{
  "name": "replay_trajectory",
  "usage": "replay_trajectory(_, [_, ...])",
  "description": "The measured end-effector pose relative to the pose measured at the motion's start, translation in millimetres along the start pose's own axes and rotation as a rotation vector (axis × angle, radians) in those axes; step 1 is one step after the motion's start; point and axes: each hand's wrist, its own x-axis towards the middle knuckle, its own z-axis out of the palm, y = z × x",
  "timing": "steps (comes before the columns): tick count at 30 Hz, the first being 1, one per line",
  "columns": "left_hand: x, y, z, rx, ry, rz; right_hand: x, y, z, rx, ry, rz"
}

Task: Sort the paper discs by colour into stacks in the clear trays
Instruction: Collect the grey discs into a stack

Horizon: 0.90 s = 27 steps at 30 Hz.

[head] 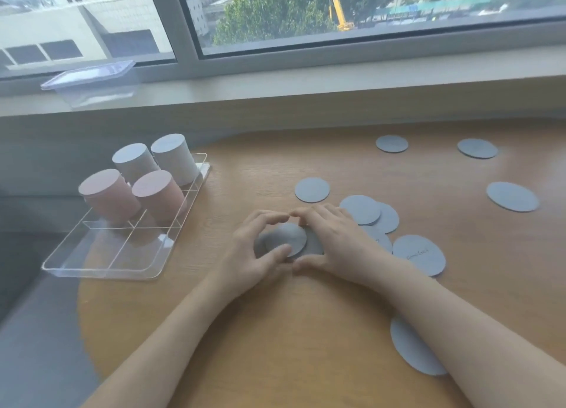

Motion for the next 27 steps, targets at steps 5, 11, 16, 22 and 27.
replay_trajectory(5, [-17.4,-7.9,-8.7,0.42,0.182,-0.205,-3.1,-1.0,1.5,-0.117,-0.017,-0.043])
replay_trajectory(11, [-22.8,-9.1,-14.8,0.438,0.086,-0.297,-1.4,-5.5,0.3,-0.156,-0.023,-0.066])
replay_trajectory(16, [-20.4,-5.5,-17.8,0.225,0.136,-0.356,-0.6,-5.1,1.0,-0.19,0.017,-0.086])
replay_trajectory(22, [-21.5,-4.4,-28.2,-0.142,0.326,-0.343,-0.3,-5.2,2.8,-0.181,0.082,-0.08])
replay_trajectory(27, [-18.8,-3.2,-23.3,-0.223,0.293,-0.333,-0.3,-6.4,5.0,-0.088,0.17,-0.093])
